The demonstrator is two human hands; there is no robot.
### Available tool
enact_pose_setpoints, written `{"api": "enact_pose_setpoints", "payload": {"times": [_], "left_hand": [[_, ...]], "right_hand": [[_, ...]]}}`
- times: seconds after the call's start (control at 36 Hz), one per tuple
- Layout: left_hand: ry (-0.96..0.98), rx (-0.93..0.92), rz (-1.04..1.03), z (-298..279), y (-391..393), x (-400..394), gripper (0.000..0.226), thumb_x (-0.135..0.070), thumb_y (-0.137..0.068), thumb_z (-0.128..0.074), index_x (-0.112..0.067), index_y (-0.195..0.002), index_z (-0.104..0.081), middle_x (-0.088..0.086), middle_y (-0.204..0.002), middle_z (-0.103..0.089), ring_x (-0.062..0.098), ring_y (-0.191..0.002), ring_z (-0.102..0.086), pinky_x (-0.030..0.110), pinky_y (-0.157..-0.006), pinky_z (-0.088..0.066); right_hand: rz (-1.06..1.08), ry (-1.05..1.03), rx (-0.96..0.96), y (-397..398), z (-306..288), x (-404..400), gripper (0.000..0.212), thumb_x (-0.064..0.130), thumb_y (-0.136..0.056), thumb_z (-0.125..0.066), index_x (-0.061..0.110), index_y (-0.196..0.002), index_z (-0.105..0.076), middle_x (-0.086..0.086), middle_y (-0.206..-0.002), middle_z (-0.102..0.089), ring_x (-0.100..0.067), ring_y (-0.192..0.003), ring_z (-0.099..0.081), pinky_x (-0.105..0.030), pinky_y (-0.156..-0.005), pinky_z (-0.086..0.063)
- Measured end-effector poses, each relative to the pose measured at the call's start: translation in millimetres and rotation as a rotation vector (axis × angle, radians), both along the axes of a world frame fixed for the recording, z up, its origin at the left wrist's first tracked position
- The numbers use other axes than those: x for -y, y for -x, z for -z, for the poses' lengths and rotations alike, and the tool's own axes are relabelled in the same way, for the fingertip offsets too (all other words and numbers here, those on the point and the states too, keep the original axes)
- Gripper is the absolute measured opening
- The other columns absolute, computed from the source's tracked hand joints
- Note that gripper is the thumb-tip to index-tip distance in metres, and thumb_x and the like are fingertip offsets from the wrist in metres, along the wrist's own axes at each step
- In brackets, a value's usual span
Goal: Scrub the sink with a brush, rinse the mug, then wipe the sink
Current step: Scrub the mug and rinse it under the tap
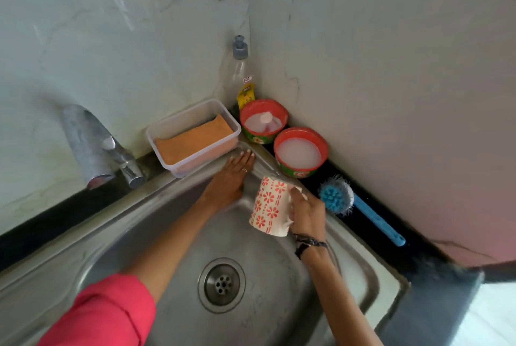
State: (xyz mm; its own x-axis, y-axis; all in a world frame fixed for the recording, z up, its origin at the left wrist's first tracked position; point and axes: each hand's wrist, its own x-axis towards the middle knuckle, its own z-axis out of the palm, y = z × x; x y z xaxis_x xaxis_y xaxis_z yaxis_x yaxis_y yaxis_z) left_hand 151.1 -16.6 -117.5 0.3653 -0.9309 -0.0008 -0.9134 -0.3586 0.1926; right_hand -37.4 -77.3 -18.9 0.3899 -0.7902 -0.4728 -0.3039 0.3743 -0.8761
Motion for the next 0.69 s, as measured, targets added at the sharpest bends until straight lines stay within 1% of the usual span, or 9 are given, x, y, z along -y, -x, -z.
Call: {"api": "enact_pose_setpoints", "payload": {"times": [0.06, 0.17, 0.25, 0.33, 0.42, 0.47, 0.53, 0.64, 0.69], "left_hand": [[-0.007, -0.031, 0.001, -1, 12, -1, 0.088, 0.01, -0.076, -0.052, -0.007, -0.148, -0.004, 0.011, -0.157, 0.0, 0.024, -0.146, 0.0, 0.028, -0.113, 0.007], [-0.022, 0.002, 0.124, -6, 37, -9, 0.089, 0.009, -0.079, -0.048, -0.013, -0.149, 0.002, 0.001, -0.155, 0.008, 0.015, -0.145, 0.006, 0.023, -0.113, 0.011], [-0.054, 0.0, 0.253, -5, 60, -16, 0.085, 0.007, -0.083, -0.045, -0.017, -0.147, 0.005, -0.006, -0.149, 0.013, 0.009, -0.139, 0.014, 0.027, -0.113, 0.012], [-0.052, -0.003, 0.267, -1, 88, -24, 0.074, -0.01, -0.095, -0.044, -0.018, -0.141, 0.013, -0.005, -0.149, 0.014, 0.013, -0.138, 0.015, 0.035, -0.116, 0.004], [0.014, -0.029, 0.253, -7, 113, -29, 0.07, -0.019, -0.097, -0.046, -0.012, -0.142, 0.007, -0.001, -0.148, 0.01, 0.019, -0.138, 0.01, 0.036, -0.114, 0.003], [0.008, -0.064, 0.216, -16, 126, -29, 0.067, -0.017, -0.099, -0.043, -0.011, -0.144, 0.006, -0.003, -0.147, 0.014, 0.014, -0.136, 0.014, 0.03, -0.113, 0.008], [-0.03, -0.118, 0.157, -22, 133, -27, 0.064, -0.014, -0.1, -0.037, -0.012, -0.147, 0.006, -0.004, -0.151, 0.014, 0.009, -0.137, 0.016, 0.029, -0.114, 0.009], [-0.048, -0.232, 0.068, -37, 139, -17, 0.059, -0.01, -0.099, -0.031, -0.011, -0.149, 0.0, 0.005, -0.158, 0.003, 0.017, -0.145, 0.004, 0.032, -0.115, 0.005], [-0.067, -0.247, 0.04, -44, 142, -8, 0.057, -0.011, -0.1, -0.029, -0.008, -0.149, -0.001, 0.007, -0.157, 0.004, 0.019, -0.145, 0.003, 0.031, -0.115, 0.005]], "right_hand": [[0.055, -0.013, -0.002, 17, -1, -9, 0.024, 0.019, -0.094, -0.052, 0.016, -0.071, -0.058, 0.004, -0.067, -0.058, -0.009, -0.06, -0.051, -0.024, -0.055, -0.038], [0.041, -0.007, 0.012, 51, -6, -25, 0.02, 0.021, -0.094, -0.052, 0.015, -0.076, -0.06, 0.005, -0.066, -0.059, -0.008, -0.059, -0.052, -0.021, -0.053, -0.037], [-0.049, 0.062, -0.016, 73, -13, -34, 0.025, 0.021, -0.094, -0.052, 0.017, -0.07, -0.056, 0.006, -0.062, -0.058, -0.007, -0.055, -0.051, -0.015, -0.048, -0.038], [-0.18, 0.152, -0.099, 89, -26, -36, 0.021, 0.023, -0.094, -0.052, 0.011, -0.078, -0.059, 0.002, -0.065, -0.06, -0.006, -0.052, -0.052, -0.007, -0.039, -0.034], [-0.339, 0.237, -0.164, 100, -42, -30, 0.021, 0.026, -0.094, -0.052, 0.011, -0.082, -0.061, -0.004, -0.077, -0.066, -0.012, -0.061, -0.06, -0.016, -0.052, -0.043], [-0.419, 0.319, -0.21, 106, -54, -25, 0.024, 0.026, -0.093, -0.053, 0.005, -0.085, -0.063, -0.009, -0.081, -0.066, -0.02, -0.069, -0.062, -0.025, -0.058, -0.044], [-0.496, 0.391, -0.267, 108, -64, -16, 0.03, 0.026, -0.093, -0.052, -0.001, -0.091, -0.064, -0.014, -0.085, -0.067, -0.027, -0.075, -0.063, -0.032, -0.062, -0.047], [-0.649, 0.507, -0.387, 107, -81, 7, 0.027, 0.03, -0.09, -0.054, 0.006, -0.082, -0.061, -0.007, -0.077, -0.058, -0.023, -0.073, -0.058, -0.027, -0.055, -0.039], [-0.719, 0.597, -0.469, 103, -90, 17, 0.032, 0.033, -0.09, -0.054, 0.002, -0.089, -0.064, -0.006, -0.085, -0.058, -0.023, -0.075, -0.057, -0.024, -0.052, -0.038]]}}
